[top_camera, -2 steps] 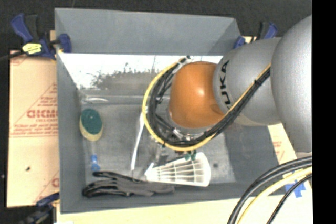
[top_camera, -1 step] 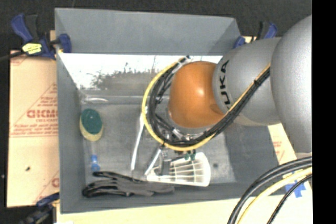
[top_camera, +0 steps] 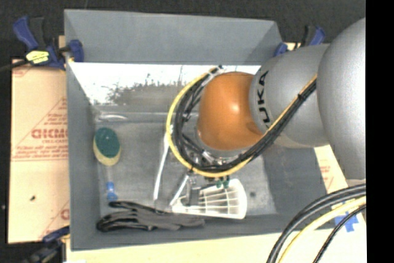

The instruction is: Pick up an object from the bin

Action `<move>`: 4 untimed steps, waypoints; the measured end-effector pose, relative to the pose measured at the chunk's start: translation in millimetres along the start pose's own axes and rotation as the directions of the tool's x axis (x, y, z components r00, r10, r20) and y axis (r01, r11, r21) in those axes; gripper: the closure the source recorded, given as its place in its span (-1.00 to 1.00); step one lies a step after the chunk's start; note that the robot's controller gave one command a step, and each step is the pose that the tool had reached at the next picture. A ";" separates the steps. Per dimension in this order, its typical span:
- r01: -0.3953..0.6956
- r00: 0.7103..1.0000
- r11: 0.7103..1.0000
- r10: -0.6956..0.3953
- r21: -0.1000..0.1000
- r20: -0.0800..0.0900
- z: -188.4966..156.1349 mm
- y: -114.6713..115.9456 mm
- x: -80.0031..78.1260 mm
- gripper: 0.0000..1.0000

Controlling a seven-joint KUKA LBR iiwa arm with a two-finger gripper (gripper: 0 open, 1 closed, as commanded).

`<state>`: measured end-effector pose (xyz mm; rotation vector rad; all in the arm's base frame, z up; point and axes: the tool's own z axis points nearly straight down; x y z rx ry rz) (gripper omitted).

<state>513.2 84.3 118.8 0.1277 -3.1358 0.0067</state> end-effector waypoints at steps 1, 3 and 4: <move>0.217 0.976 0.976 -0.217 0.001 -0.001 44.3 -35.7 18.6 -1.00; 0.208 0.978 0.978 -0.208 0.000 0.005 35.6 -42.0 19.9 -1.00; -0.074 0.997 0.997 0.074 0.000 0.012 48.1 -50.0 37.0 -1.00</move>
Offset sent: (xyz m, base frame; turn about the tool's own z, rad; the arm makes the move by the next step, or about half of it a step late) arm -0.0417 -0.0736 -0.0488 0.1052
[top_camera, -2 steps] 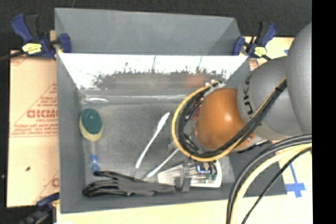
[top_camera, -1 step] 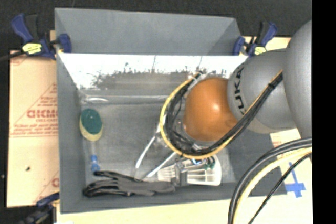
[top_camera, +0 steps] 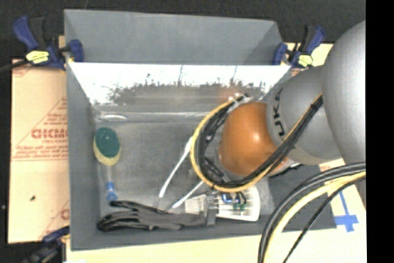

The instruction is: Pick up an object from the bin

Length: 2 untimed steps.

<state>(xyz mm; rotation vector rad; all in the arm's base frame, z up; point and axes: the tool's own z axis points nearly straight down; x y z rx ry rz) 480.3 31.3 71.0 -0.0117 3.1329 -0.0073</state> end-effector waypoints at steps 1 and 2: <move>0.224 0.975 0.975 -0.224 -0.004 -0.002 0.1 10.5 -20.3 1.00; 0.223 0.975 0.975 -0.223 -0.004 -0.003 0.1 10.5 -20.3 1.00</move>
Offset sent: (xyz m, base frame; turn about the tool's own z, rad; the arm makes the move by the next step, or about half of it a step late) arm 0.0000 0.0000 0.0000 0.0000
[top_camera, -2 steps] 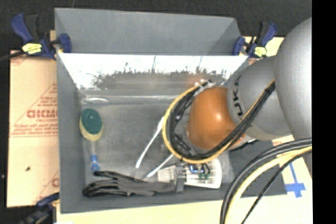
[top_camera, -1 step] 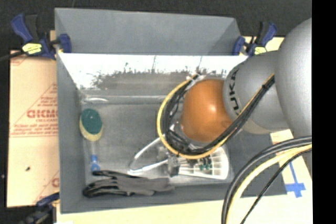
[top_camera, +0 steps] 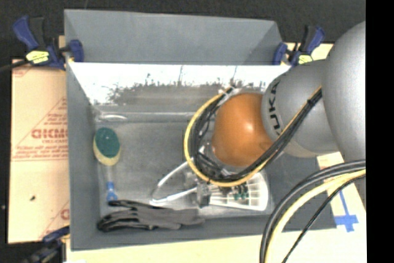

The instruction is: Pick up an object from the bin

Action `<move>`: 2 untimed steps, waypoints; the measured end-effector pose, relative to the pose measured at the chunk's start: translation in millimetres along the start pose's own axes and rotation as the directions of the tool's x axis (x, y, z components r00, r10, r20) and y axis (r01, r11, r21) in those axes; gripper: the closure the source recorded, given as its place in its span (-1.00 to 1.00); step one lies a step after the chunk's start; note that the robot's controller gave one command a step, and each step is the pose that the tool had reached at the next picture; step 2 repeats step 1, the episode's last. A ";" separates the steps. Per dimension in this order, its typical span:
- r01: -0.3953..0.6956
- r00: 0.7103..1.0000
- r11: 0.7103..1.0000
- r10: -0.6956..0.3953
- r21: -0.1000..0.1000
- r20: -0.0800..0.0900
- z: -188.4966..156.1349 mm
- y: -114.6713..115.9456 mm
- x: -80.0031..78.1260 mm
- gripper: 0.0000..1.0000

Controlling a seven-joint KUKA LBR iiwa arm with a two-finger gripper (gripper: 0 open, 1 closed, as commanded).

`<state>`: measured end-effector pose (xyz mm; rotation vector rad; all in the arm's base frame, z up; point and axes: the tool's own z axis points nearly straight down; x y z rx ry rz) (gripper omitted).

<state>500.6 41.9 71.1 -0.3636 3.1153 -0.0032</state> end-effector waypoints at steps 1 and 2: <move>0.002 1.000 1.000 -0.002 0.000 0.000 -0.2 0.0 -0.1 1.00; 0.002 1.000 1.000 -0.002 0.000 0.000 -0.2 0.0 -0.1 1.00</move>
Offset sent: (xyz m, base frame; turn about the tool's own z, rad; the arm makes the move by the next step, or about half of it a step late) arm -0.0145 -0.0044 0.0548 -0.2978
